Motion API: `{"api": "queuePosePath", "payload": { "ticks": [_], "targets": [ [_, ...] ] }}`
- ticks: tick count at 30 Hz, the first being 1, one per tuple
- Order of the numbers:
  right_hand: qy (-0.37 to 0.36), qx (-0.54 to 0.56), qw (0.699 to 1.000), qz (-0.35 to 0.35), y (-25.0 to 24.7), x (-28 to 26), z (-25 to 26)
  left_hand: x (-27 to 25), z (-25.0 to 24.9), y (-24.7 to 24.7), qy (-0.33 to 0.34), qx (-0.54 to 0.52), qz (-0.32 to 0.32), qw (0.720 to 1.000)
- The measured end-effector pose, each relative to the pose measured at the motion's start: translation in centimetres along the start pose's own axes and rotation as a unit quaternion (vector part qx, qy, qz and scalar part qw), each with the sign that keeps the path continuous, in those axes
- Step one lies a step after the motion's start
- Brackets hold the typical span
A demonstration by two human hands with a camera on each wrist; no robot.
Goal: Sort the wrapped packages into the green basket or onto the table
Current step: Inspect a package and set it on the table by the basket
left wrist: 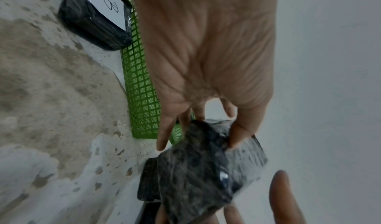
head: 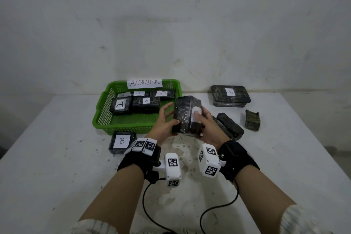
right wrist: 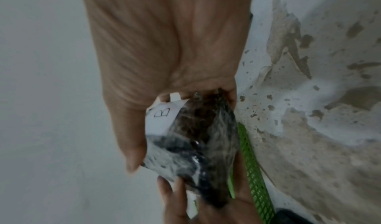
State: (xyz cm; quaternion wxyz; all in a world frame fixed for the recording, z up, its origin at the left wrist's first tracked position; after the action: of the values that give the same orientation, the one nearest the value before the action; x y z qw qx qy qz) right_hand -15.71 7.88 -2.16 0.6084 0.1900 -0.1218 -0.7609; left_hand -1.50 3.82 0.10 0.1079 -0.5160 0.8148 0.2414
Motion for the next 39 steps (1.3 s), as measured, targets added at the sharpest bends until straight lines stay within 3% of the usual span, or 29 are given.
{"api": "queuePosePath", "payload": {
  "ticks": [3,7,10,13,17,21,32,39],
  "targets": [
    [-0.024,-0.029,0.999,-0.011,-0.7,0.1,0.7,0.2,-0.1,-0.4,-0.006,0.035,-0.031,0.999],
    [-0.038,-0.071,0.997,0.015,-0.4,0.0,0.6,0.3,0.6,0.4,-0.074,0.027,0.01,0.997],
    [-0.052,-0.085,0.995,0.024,-0.1,-0.1,0.9,0.4,0.3,0.5,-0.056,0.046,0.009,0.997],
    [-0.056,-0.032,0.998,0.007,-0.1,-0.1,1.4,0.6,0.3,0.1,-0.05,0.045,0.008,0.998],
    [-0.054,-0.032,0.997,-0.043,0.0,0.0,1.6,0.2,0.6,0.7,-0.084,0.02,0.054,0.995],
    [-0.012,-0.077,0.997,0.015,0.9,-0.2,1.0,-0.4,1.0,1.5,-0.101,0.038,0.103,0.989],
    [-0.031,-0.107,0.992,-0.053,0.3,-0.7,1.7,1.1,-0.5,0.8,-0.051,0.082,-0.012,0.995],
    [-0.01,-0.125,0.992,-0.03,0.8,-0.8,1.8,1.0,-0.1,0.6,-0.053,0.105,-0.01,0.993]
  ]
}}
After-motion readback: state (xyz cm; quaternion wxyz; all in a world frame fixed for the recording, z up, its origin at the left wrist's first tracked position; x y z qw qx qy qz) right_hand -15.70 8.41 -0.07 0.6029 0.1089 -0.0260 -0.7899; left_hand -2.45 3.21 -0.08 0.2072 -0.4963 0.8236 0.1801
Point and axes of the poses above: each hand's wrist, its own x-axis towards the middle knuckle, its own y-axis out of the palm, z = x × y, the point moved 5 cm from there along x, towards the middle knuckle, and after that the axes turned 12 degrees about -y, right-handed, at the moved point
